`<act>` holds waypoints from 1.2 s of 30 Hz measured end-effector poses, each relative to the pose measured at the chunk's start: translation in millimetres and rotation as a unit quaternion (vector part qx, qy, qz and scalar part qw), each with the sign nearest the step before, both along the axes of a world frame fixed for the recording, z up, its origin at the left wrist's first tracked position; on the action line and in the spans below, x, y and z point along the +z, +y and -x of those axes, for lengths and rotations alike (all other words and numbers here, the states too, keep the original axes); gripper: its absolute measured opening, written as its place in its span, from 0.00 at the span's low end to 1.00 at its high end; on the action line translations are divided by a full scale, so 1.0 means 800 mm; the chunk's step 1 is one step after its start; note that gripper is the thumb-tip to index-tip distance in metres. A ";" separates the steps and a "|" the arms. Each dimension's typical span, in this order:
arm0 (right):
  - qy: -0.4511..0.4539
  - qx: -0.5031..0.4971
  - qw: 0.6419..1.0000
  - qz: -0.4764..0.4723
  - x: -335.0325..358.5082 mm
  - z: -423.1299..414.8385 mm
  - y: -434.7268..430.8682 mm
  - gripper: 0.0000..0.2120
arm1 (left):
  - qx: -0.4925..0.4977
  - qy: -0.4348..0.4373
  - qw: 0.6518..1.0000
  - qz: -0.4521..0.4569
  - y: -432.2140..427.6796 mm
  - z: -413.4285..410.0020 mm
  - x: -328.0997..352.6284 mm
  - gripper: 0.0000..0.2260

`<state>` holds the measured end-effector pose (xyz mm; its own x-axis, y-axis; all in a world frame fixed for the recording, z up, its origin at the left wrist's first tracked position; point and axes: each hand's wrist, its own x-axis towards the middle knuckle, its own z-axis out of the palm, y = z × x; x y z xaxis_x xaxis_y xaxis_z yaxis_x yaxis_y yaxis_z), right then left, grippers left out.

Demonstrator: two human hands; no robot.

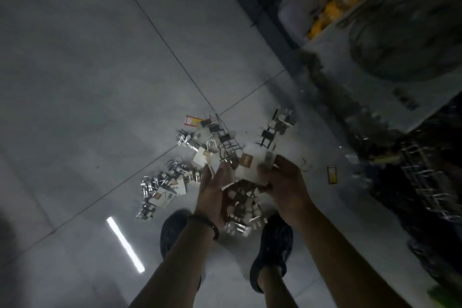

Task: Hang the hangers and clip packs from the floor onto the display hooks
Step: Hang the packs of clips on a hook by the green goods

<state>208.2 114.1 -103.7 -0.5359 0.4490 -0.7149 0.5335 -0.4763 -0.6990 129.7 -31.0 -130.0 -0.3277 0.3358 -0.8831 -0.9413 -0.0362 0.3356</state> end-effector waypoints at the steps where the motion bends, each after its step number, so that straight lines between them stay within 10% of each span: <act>1: -0.003 0.003 1.000 -0.005 0.024 -0.002 -0.002 0.07 | -0.021 -0.001 1.000 -0.006 0.004 0.001 0.026 0.22; 8: -0.070 0.037 0.984 -0.157 0.191 -0.014 0.020 0.10 | -0.091 -0.058 0.991 -0.080 0.031 0.002 0.224 0.37; 12: -0.131 0.026 0.943 -0.306 0.323 -0.009 0.014 0.11 | -0.080 0.066 0.991 -0.084 0.063 -0.015 0.343 0.34; 17: -0.084 0.068 0.898 -0.427 0.483 -0.012 0.001 0.41 | -0.002 0.068 0.985 -0.158 0.105 -0.036 0.494 0.41; 30: 0.099 0.073 0.951 -0.284 0.748 -0.112 0.116 0.13 | -0.066 0.271 0.952 -0.122 0.166 -0.084 0.739 0.47; 36: 0.127 0.062 0.961 -0.239 0.797 -0.165 0.173 0.22 | -0.122 0.452 0.880 -0.082 0.191 -0.112 0.778 0.10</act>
